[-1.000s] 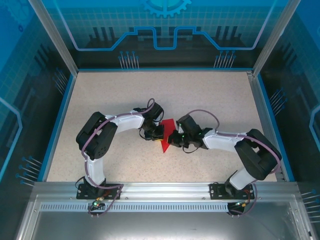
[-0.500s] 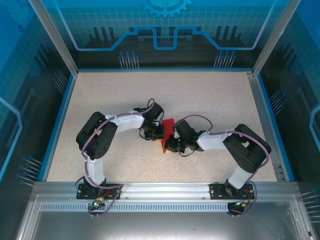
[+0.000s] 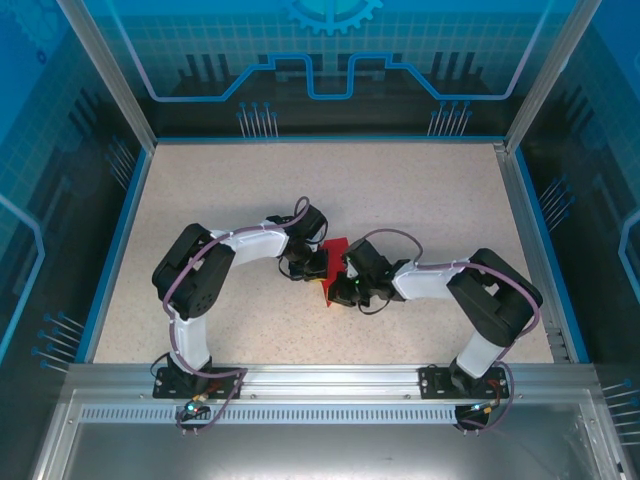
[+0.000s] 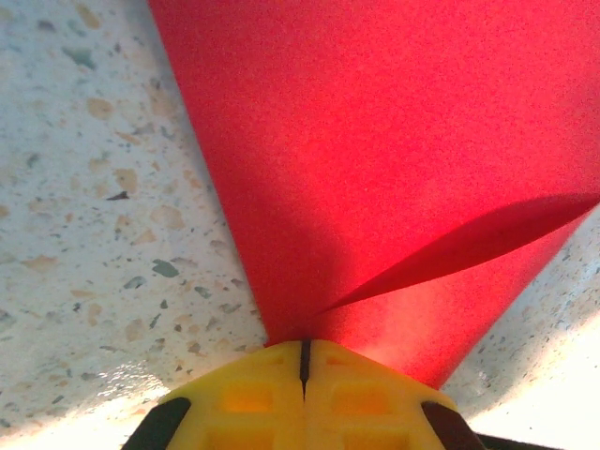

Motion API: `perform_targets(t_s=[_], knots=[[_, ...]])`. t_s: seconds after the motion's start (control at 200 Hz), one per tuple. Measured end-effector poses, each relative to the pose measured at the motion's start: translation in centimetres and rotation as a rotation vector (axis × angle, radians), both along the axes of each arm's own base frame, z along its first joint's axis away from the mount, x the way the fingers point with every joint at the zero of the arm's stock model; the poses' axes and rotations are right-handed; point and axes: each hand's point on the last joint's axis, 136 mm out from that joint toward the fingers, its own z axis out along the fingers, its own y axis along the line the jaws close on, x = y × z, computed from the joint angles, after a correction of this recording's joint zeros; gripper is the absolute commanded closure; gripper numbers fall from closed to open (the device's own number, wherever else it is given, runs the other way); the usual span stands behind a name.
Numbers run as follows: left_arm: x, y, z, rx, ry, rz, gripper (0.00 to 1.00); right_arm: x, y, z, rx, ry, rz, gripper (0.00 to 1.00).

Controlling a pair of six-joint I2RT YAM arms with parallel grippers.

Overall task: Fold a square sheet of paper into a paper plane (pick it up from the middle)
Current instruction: Third fold the triangle at the center of the table.

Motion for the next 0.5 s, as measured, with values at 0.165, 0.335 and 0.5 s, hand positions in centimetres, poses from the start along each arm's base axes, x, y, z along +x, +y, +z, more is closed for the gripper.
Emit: perform_targets(t_s=[0.165,0.335,0.5], knots=[[0.0,0.0,0.0,0.0,0.0,0.0,1.0,-0.64,0.43,-0.03,-0.009,0.005,0.029,0.96],[-0.01,0.0,-0.04,0.0,0.001,0.0,1.0,-0.79,0.25,-0.59,-0.028,0.023,0.028,0.96],[-0.01,0.0,-0.04,0.0,0.001,0.0,1.0,-0.79,0.15,-0.49,-0.036,0.02,0.032,0.96]])
